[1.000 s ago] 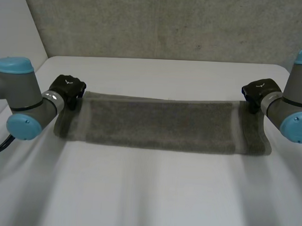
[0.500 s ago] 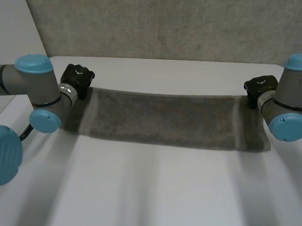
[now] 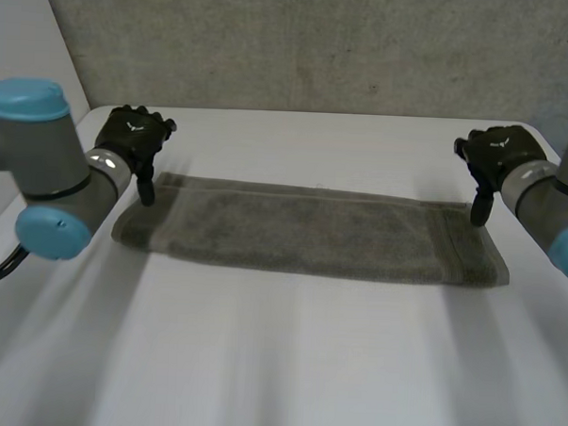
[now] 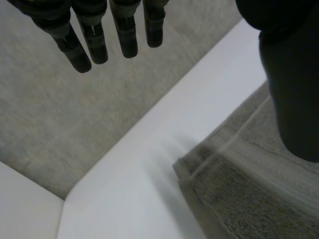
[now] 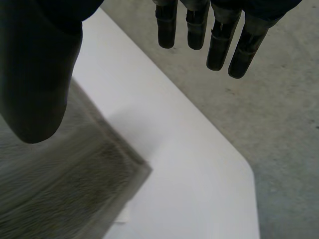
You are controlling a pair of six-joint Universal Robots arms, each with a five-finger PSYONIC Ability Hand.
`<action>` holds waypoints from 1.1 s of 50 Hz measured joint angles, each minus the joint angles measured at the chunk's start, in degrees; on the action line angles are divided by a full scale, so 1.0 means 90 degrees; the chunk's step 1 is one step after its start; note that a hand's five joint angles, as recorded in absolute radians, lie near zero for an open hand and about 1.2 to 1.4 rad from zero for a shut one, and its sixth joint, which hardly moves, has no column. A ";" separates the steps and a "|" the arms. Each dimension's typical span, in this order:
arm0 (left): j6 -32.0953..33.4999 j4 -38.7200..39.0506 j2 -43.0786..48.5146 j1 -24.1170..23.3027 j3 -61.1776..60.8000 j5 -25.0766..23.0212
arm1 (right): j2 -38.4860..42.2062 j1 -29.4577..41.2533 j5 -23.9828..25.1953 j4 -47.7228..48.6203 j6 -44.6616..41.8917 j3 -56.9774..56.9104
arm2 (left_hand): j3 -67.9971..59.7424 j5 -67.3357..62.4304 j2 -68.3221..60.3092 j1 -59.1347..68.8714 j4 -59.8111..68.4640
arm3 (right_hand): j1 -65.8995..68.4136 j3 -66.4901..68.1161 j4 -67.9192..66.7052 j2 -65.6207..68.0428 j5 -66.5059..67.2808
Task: Fold the towel.
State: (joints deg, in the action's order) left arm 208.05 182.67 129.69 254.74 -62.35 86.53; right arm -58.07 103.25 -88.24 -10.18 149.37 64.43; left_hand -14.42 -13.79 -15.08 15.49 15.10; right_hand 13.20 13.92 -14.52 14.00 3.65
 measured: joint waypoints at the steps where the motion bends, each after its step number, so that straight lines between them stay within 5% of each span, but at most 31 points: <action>1: -0.0006 0.0226 -0.0212 0.0015 -0.0345 -0.0057 | -0.0160 -0.0006 0.0082 0.0001 -0.0002 0.0225 | 0.0000 -0.0001 0.0000 0.0000 0.0000 | -0.0001 0.0000 -0.0001 0.0000 0.0000; 16: -0.0629 0.2064 -0.1729 0.0271 -0.3473 -0.1118 | -0.0753 -0.0645 0.0710 0.0260 -0.0076 0.2086 | 0.0000 0.0002 0.0000 0.0000 0.0000 | 0.1597 0.1571 -0.1507 0.1544 0.1652; 30: -0.1018 0.2149 -0.1727 0.0289 -0.3584 -0.1151 | 0.0129 -0.0961 0.0728 0.0946 -0.0099 0.2254 | 0.0001 0.0001 0.0000 0.0000 0.0000 | 0.2173 0.2072 -0.1996 0.2016 0.2146; 33: -0.1009 0.2158 -0.1725 0.0290 -0.3577 -0.1149 | 0.0246 -0.0979 0.0723 0.0985 -0.0101 0.2210 | 0.0001 0.0000 0.0000 0.0000 0.0000 | 0.2844 0.2764 -0.2684 0.2747 0.2796; 38: -0.1001 0.2172 -0.1724 0.0290 -0.3576 -0.1148 | 0.0376 -0.1023 0.0694 0.1036 -0.0100 0.2129 | 0.0002 0.0000 0.0000 0.0000 0.0000 | 0.6738 0.6692 -0.6630 0.6692 0.6742; 47: -0.1004 0.2179 -0.1724 0.0293 -0.3579 -0.1148 | 0.0270 -0.1531 0.0352 0.1053 -0.0236 0.2004 | 0.0002 0.0001 0.0000 0.0000 0.0000 | 0.6936 0.6969 -0.6919 0.6762 0.6993; 55: -0.1008 0.2174 -0.1741 0.0336 -0.3586 -0.1135 | 0.0067 -0.2653 0.0118 0.1036 -0.1469 0.1744 | 0.0002 0.0001 0.0000 0.0000 0.0000 | 0.6958 0.6969 -0.6919 0.6762 0.6993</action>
State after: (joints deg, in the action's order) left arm 198.98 202.24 114.02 257.76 -94.63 76.32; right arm -57.47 79.38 -87.18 -0.86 136.15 80.12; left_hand -14.41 -13.79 -15.08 15.49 15.10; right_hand 75.82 76.65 -76.78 74.86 66.59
